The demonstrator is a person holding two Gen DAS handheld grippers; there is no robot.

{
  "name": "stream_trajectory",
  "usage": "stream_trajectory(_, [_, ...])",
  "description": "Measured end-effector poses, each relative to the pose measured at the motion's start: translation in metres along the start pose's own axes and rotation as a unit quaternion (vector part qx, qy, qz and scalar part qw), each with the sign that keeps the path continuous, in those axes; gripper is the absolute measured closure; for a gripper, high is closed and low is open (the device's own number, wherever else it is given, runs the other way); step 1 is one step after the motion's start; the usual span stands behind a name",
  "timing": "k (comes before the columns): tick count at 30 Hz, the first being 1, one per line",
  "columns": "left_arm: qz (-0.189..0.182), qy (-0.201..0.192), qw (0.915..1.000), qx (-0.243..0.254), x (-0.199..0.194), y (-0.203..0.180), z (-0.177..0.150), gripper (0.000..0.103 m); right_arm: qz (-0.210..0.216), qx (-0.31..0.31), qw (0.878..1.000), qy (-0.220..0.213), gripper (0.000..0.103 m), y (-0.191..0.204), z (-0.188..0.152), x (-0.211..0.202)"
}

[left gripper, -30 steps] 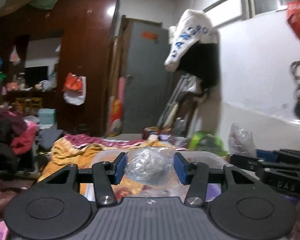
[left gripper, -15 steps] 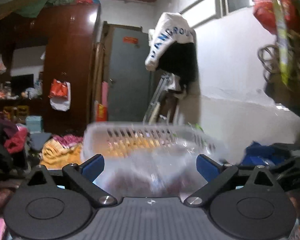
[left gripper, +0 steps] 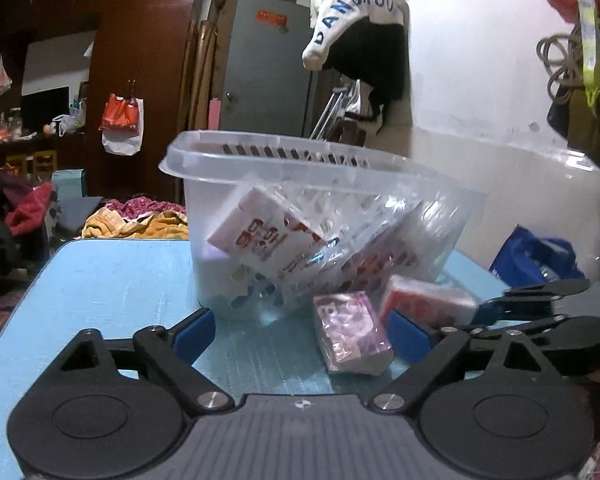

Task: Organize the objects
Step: 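Grasp a purple foil box with the left gripper while the right grasps a pink-white box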

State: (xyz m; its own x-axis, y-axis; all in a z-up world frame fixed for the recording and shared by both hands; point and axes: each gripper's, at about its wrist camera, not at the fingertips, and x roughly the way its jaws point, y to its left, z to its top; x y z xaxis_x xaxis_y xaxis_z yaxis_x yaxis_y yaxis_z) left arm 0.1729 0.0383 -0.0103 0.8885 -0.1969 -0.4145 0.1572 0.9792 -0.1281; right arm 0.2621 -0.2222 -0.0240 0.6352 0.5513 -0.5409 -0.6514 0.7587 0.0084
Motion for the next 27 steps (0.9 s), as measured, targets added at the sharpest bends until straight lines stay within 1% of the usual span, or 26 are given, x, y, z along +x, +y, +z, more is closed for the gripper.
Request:
stream_trajectory(4, [-0.009,0.014,0.9998,0.013,0.012,-0.011,0.001,0.009,-0.004,0.028,0.999,-0.026,0.067,-0.006,-0.008,-0.02])
stream_trajectory(6, [-0.006,0.027,0.9994,0.02,0.021,-0.019,0.001,0.009,-0.011,0.041,0.998,-0.041,0.067,-0.011,-0.01,-0.029])
stream_trajectory(10, [0.0,0.045,0.9986,0.03,0.035,-0.035,0.002,0.011,-0.013,0.064,0.997,-0.051,0.067,-0.02,-0.021,-0.04])
stream_trajectory(11, [0.003,0.046,0.9984,0.032,0.038,-0.038,0.003,0.018,-0.017,0.065,0.996,-0.052,0.067,-0.017,-0.021,-0.037])
stream_trajectory(12, [0.011,0.051,0.998,0.035,0.041,-0.041,0.004,0.033,-0.018,0.067,0.996,-0.053,0.067,-0.017,-0.021,-0.036])
stream_trajectory(13, [0.023,0.06,0.9972,0.037,0.044,-0.043,0.003,0.046,-0.015,0.071,0.996,-0.054,0.067,-0.02,-0.024,-0.037])
stream_trajectory(14, [0.023,0.065,0.997,0.036,0.045,-0.044,0.003,0.053,-0.01,0.078,0.995,-0.056,0.067,-0.022,-0.025,-0.037])
stream_trajectory(17, [0.02,0.058,0.9975,0.036,0.036,-0.043,0.0,0.054,0.0,0.089,0.994,-0.065,0.067,-0.025,-0.025,-0.035])
stream_trajectory(19, [0.011,0.043,0.9986,0.03,0.024,-0.038,-0.003,0.054,0.009,0.095,0.993,-0.07,0.067,-0.027,-0.028,-0.037])
stream_trajectory(21, [-0.01,0.033,0.9992,0.018,0.013,-0.029,-0.005,0.053,0.014,0.101,0.992,-0.075,0.067,-0.029,-0.03,-0.037])
stream_trajectory(23, [-0.04,0.029,0.9988,0.004,0.008,-0.019,-0.009,0.053,0.016,0.104,0.991,-0.078,0.067,-0.029,-0.031,-0.037])
stream_trajectory(24, [-0.061,0.034,0.9976,-0.006,0.008,-0.013,-0.013,0.053,0.015,0.102,0.992,-0.079,0.067,-0.029,-0.031,-0.038])
stream_trajectory(25, [-0.075,0.035,0.9965,-0.006,0.007,-0.011,-0.015,0.053,0.015,0.099,0.992,-0.079,0.067,-0.027,-0.031,-0.037])
stream_trajectory(27, [-0.095,0.017,0.9953,0.007,-0.001,-0.014,-0.018,0.053,0.019,0.094,0.992,-0.077,0.067,-0.025,-0.032,-0.037])
